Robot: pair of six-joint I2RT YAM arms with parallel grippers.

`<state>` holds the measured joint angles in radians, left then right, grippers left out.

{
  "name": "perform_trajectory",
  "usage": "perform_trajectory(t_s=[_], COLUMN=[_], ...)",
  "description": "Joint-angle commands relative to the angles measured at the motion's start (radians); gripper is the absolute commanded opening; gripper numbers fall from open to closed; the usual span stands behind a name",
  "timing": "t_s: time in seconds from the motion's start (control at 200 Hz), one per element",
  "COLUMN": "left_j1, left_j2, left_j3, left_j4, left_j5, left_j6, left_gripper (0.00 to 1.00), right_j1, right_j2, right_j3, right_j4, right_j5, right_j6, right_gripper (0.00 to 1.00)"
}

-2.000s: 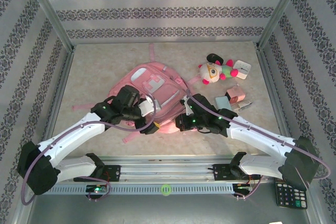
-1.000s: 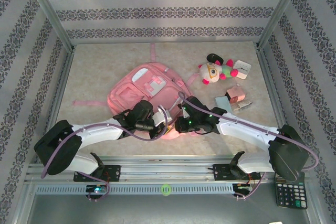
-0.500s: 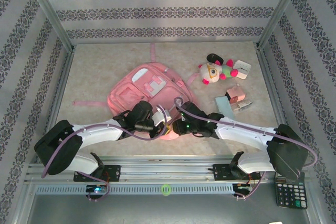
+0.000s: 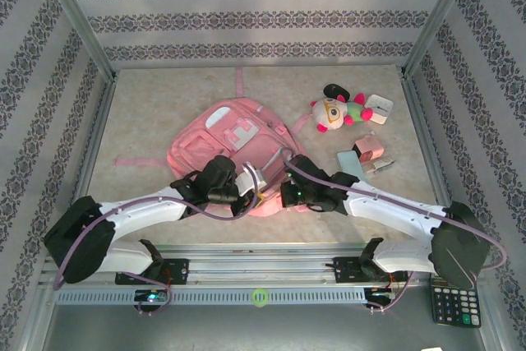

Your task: Pack the student bag

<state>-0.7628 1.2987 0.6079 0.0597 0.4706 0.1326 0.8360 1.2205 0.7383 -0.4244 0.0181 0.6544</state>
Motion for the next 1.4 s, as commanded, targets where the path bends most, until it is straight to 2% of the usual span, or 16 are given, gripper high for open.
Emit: perform_trajectory(t_s=[0.0, 0.155, 0.24, 0.275, 0.37, 0.425, 0.58, 0.814, 0.864, 0.914, 0.954, 1.029, 1.129, 1.174, 1.264, 1.394], left_j1=[0.031, 0.042, 0.042, 0.041, 0.033, 0.016, -0.048, -0.099, -0.101, -0.101, -0.101, -0.101, -0.099, -0.096, -0.092, -0.084], left_j2=[-0.062, -0.088, -0.085, -0.086, -0.081, -0.073, -0.018, 0.122, 0.15, 0.179, 0.196, 0.197, 0.136, 0.099, 0.012, -0.1], left_j3=[0.016, 0.007, 0.015, 0.018, 0.058, 0.086, 0.136, 0.11, 0.114, 0.12, 0.122, 0.099, 0.067, 0.065, 0.084, 0.111], left_j4=[-0.17, -0.175, -0.189, -0.196, -0.228, -0.219, -0.124, 0.103, 0.119, 0.122, 0.121, 0.133, 0.08, 0.016, -0.169, -0.407], left_j5=[-0.047, -0.029, -0.013, -0.003, 0.028, -0.025, -0.183, -0.203, -0.197, -0.203, -0.223, -0.263, -0.221, -0.183, -0.091, -0.082], left_j6=[0.098, 0.106, 0.12, 0.126, 0.127, 0.093, 0.027, -0.024, -0.018, 0.0, 0.015, 0.053, 0.155, 0.209, 0.362, 0.555], left_gripper=[0.0, 0.0, 0.01, 0.1, 0.55, 0.66, 0.77, 0.85, 0.83, 0.77, 0.64, 0.31, 0.09, 0.04, 0.03, 0.02], right_j1=[-0.076, -0.108, -0.105, -0.1, -0.076, -0.068, -0.075, -0.09, -0.093, -0.094, -0.096, -0.106, -0.144, -0.17, -0.24, -0.283], right_j2=[-0.028, -0.008, 0.0, -0.001, -0.01, -0.012, -0.007, -0.015, -0.016, -0.017, -0.018, -0.024, -0.031, -0.035, -0.048, -0.055], right_j3=[0.012, 0.032, 0.032, 0.028, 0.015, 0.011, -0.002, -0.014, -0.015, -0.017, -0.019, -0.024, -0.041, -0.053, -0.092, -0.111], right_j4=[-0.18, -0.187, -0.149, -0.127, -0.067, -0.053, -0.046, -0.022, -0.021, -0.019, -0.019, -0.025, -0.047, -0.055, -0.04, -0.011], right_j5=[0.14, 0.103, 0.022, -0.008, -0.091, -0.116, -0.152, -0.208, -0.216, -0.225, -0.227, -0.221, -0.218, -0.223, -0.267, -0.346], right_j6=[-0.063, -0.124, -0.168, -0.171, -0.185, -0.187, -0.187, -0.188, -0.187, -0.189, -0.19, -0.185, -0.183, -0.189, -0.203, -0.236], right_gripper=[0.0, 0.0, 0.0, 0.0, 0.0, 0.0, 0.0, 0.0, 0.0, 0.0, 0.0, 0.0, 0.0, 0.0, 0.0, 0.0])
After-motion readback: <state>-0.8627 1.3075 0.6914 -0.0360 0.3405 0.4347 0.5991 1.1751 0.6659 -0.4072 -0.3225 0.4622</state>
